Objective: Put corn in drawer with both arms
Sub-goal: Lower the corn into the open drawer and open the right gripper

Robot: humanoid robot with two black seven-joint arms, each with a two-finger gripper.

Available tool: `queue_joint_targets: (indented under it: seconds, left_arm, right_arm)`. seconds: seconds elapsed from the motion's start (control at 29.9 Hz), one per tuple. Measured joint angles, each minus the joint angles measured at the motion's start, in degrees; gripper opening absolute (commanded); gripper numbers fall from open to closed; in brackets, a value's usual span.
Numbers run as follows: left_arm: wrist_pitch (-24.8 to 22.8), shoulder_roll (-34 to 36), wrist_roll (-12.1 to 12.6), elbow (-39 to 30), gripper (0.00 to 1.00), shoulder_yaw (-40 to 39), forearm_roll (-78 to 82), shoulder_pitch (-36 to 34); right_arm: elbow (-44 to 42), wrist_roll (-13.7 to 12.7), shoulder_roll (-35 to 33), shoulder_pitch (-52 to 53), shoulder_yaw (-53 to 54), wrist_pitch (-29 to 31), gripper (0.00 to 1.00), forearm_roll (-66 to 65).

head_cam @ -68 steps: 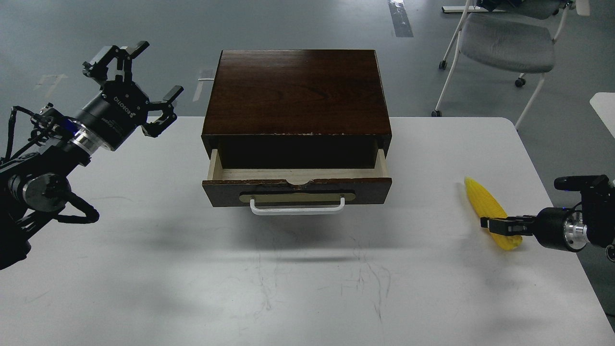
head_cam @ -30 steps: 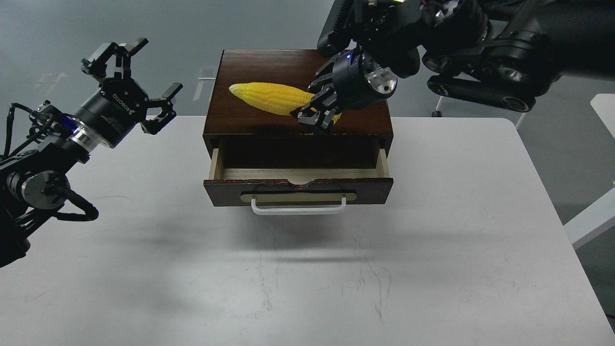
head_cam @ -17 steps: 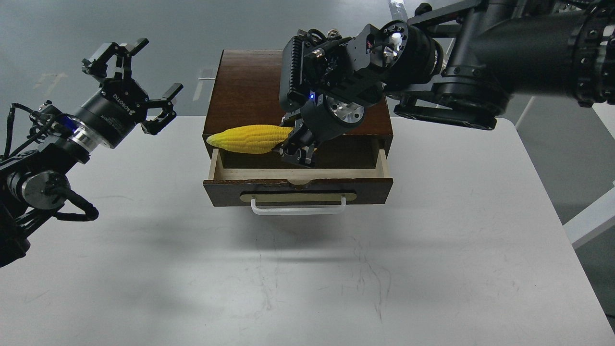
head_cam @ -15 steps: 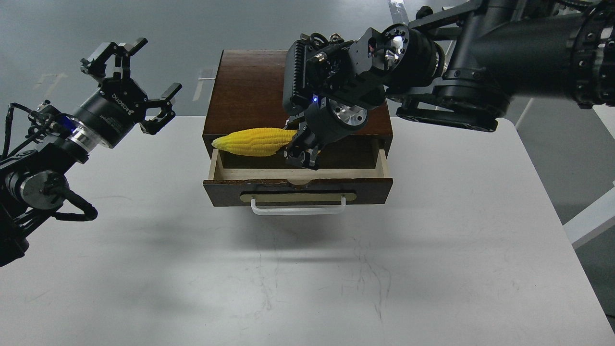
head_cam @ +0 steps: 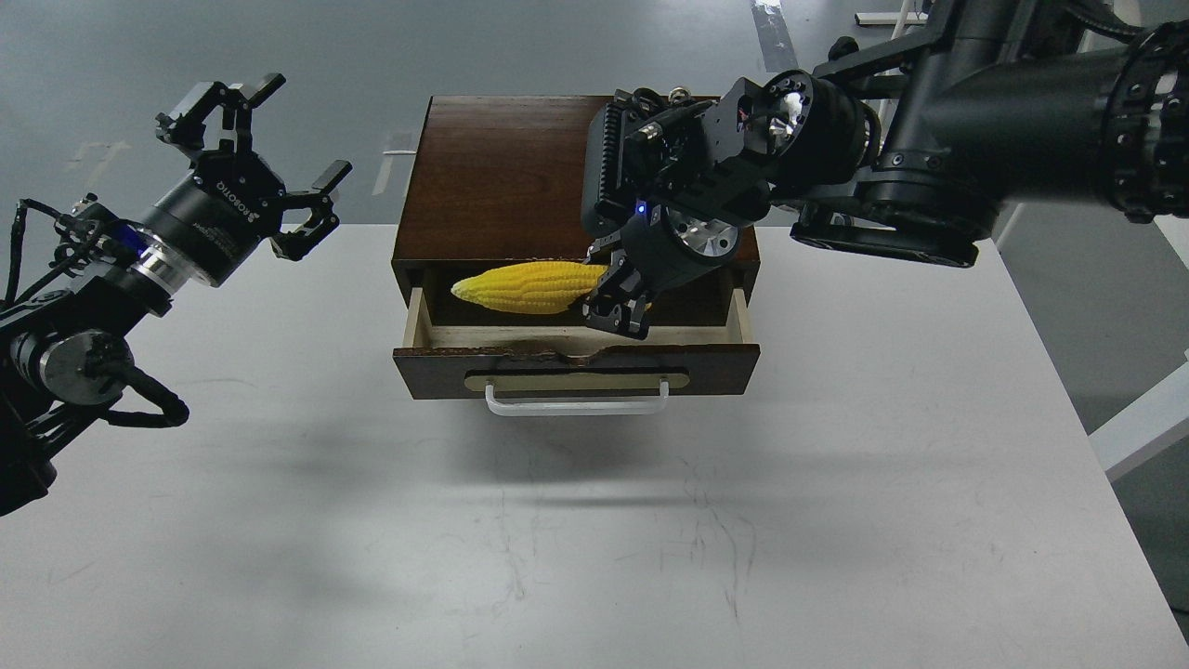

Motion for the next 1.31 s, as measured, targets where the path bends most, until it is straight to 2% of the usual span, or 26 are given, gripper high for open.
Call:
queue_joint_targets:
  seconds: [0.07,0.17,0.37,0.77,0.87,1.31]
  left_arm:
    - [0.00,0.00,0.00,0.00,0.98,-0.03,0.03,0.00]
    - [0.00,-0.09,0.00,0.00,0.98,-0.04,0.03,0.00]
    - [0.00,-0.18,0.00,0.00,0.98,-0.04,0.03,0.00]
    - [0.00,-0.30,0.00,0.00,0.98,-0.05,0.03,0.08]
    - [0.00,-0.35,0.00,0.00,0.98,-0.05,0.02,0.07]
    - [0.00,-0.36,0.00,0.00,0.98,-0.05,0.01,-0.09]
  right_arm:
    - [-0.02,0.00,0.02,-0.51,-0.41,0.01,0.37,0.01]
    - [-0.06,0.00,-0.05,-0.96,-0.95,0.01,0.50,0.01]
    - [-0.08,0.00,-0.19,-1.06,-1.08,-0.03,0.54,0.08]
    - [-0.08,0.00,-0.13,-1.01,-0.98,-0.07,0.55,0.17]
    - [-0.07,0.00,-0.13,-1.01,-0.89,-0.12,0.59,0.22]
    - [0.02,0.00,0.04,-1.00,-0.79,-0.13,0.63,0.27]
